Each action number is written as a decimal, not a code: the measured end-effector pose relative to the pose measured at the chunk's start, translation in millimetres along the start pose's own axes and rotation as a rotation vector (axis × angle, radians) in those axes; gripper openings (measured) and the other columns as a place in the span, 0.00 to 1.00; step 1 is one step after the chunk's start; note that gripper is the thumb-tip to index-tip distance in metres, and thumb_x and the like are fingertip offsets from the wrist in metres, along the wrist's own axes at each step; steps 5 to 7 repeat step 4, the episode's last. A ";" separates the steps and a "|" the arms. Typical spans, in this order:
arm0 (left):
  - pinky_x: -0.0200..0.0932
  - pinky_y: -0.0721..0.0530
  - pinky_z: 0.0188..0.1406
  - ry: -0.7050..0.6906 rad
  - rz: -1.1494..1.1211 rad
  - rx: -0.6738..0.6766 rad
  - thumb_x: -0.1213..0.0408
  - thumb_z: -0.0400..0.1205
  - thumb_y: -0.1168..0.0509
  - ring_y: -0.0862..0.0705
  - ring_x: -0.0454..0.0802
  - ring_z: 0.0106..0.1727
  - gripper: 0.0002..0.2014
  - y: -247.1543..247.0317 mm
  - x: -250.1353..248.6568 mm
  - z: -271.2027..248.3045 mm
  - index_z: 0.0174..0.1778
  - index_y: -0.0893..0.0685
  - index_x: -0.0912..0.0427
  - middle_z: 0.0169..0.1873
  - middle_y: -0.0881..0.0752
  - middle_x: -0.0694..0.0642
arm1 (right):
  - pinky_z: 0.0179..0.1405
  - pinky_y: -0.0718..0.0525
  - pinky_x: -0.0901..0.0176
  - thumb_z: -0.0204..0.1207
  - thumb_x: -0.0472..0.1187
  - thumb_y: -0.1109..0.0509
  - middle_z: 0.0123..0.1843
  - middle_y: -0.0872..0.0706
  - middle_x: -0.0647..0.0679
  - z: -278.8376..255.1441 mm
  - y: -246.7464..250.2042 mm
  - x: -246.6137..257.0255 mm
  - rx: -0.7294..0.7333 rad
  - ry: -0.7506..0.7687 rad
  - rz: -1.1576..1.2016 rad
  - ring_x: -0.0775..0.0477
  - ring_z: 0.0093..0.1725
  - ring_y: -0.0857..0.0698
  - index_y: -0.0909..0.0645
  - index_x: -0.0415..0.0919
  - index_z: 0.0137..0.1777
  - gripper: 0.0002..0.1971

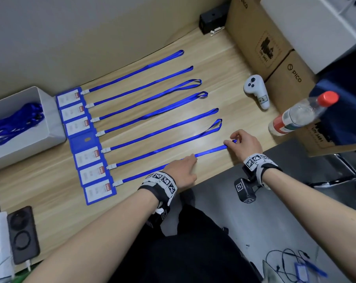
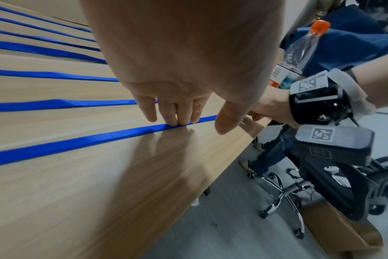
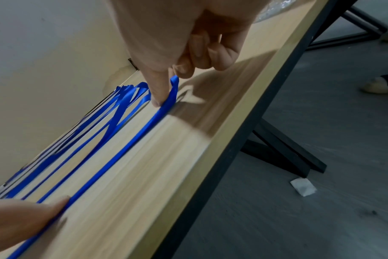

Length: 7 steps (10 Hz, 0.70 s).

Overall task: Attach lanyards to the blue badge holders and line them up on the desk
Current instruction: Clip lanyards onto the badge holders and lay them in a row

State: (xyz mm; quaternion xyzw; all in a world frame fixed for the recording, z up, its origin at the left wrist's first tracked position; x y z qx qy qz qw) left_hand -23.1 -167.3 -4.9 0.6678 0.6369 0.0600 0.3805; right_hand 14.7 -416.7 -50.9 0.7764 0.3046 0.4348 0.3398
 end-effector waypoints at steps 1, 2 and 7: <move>0.50 0.26 0.73 -0.045 -0.067 -0.114 0.59 0.84 0.42 0.26 0.59 0.75 0.26 0.2 3.7 -4.0 0.80 0.34 0.56 0.78 0.27 0.56 | 0.41 0.18 0.52 0.70 0.59 0.26 0.32 0.18 0.55 -7.6 2.9 4.0 -0.059 0.008 0.084 0.47 0.38 0.16 0.20 0.53 0.49 0.14; 0.46 0.38 0.80 -0.030 -0.115 -0.184 0.61 0.84 0.42 0.37 0.53 0.83 0.30 2.0 9.0 -14.1 0.84 0.38 0.55 0.85 0.39 0.54 | 0.41 0.20 0.51 0.72 0.55 0.27 0.29 0.21 0.52 -15.4 6.6 14.2 -0.102 0.037 0.167 0.45 0.37 0.17 0.19 0.51 0.50 0.12; 0.49 0.30 0.77 0.032 -0.244 -0.269 0.60 0.84 0.42 0.30 0.54 0.79 0.28 1.3 34.6 -49.1 0.82 0.35 0.55 0.81 0.31 0.53 | 0.45 0.20 0.50 0.77 0.48 0.31 0.33 0.18 0.50 -33.8 -7.6 57.5 0.015 0.090 0.227 0.40 0.42 0.16 0.16 0.49 0.47 0.05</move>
Point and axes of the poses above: each hand's wrist, its own z-axis towards the middle knuckle, its own y-axis out of the back of the hand, x = y × z, the point moved 1 cm from there along z, towards the middle knuckle
